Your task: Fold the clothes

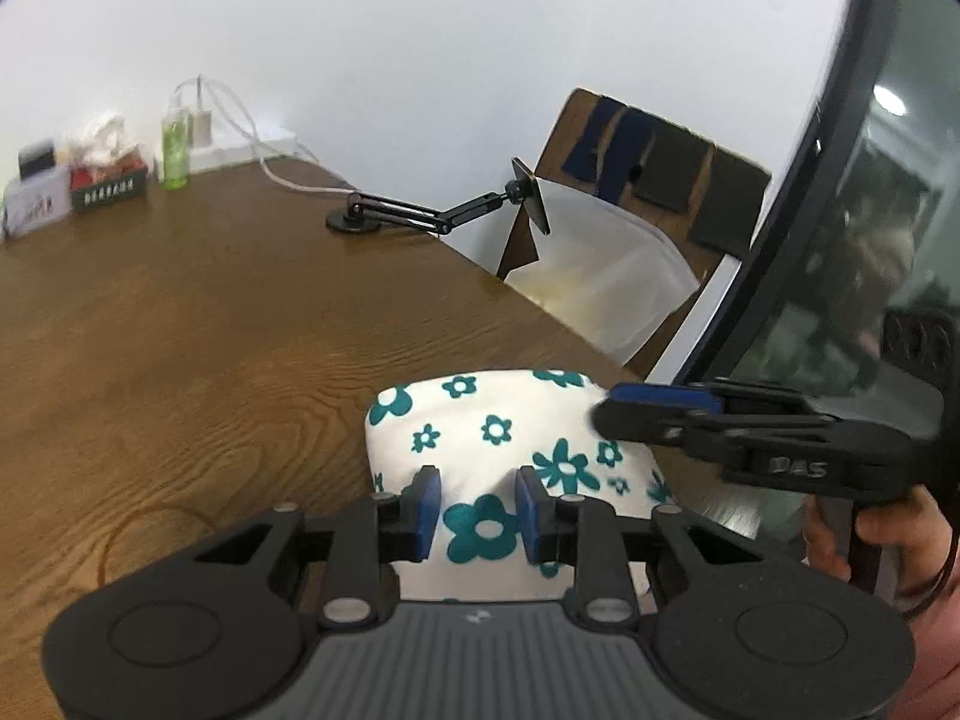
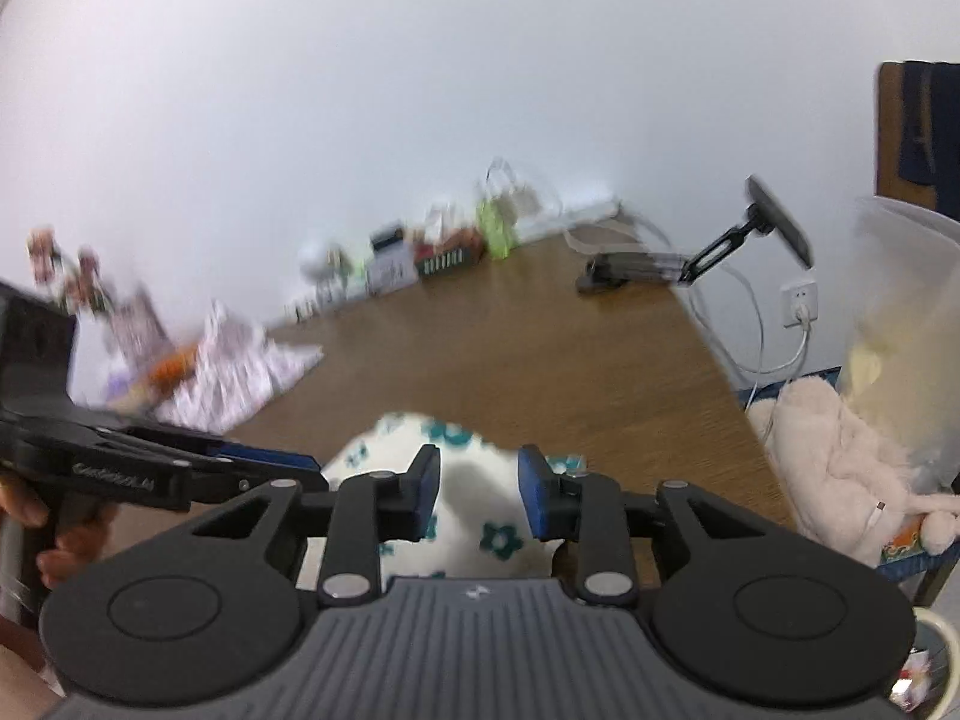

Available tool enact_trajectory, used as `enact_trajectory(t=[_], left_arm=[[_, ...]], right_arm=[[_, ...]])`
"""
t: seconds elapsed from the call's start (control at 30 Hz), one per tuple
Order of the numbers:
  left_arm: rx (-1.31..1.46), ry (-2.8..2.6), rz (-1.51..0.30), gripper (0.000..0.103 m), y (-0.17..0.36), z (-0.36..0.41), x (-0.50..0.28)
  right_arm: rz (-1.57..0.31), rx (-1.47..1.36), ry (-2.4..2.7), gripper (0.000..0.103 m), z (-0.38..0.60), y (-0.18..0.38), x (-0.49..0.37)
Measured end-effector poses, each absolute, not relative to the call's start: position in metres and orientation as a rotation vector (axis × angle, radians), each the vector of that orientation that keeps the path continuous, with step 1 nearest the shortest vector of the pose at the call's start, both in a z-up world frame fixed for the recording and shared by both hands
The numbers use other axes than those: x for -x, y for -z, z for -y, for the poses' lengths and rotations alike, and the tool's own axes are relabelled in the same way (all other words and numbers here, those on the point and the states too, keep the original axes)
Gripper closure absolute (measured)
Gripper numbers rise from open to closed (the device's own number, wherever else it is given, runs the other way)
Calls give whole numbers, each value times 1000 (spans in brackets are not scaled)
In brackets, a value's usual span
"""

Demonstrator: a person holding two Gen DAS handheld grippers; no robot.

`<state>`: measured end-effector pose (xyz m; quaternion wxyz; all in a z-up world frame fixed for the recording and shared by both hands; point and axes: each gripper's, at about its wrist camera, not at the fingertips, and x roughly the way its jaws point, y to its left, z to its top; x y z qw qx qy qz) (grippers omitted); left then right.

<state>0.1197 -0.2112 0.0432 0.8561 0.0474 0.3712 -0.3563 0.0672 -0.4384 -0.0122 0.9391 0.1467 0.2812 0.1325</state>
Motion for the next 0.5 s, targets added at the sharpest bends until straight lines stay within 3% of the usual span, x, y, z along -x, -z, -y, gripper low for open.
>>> enact_trajectory(t=[0.3,0.5], left_arm=[[-212,713,-693,78,-28,207,-102],[-195,578,-681,78,-31,158,-88]], right_arm=[[-564,-242,-295,73,410,24,-74],[-557,-180,-410,73,366,22,-95]])
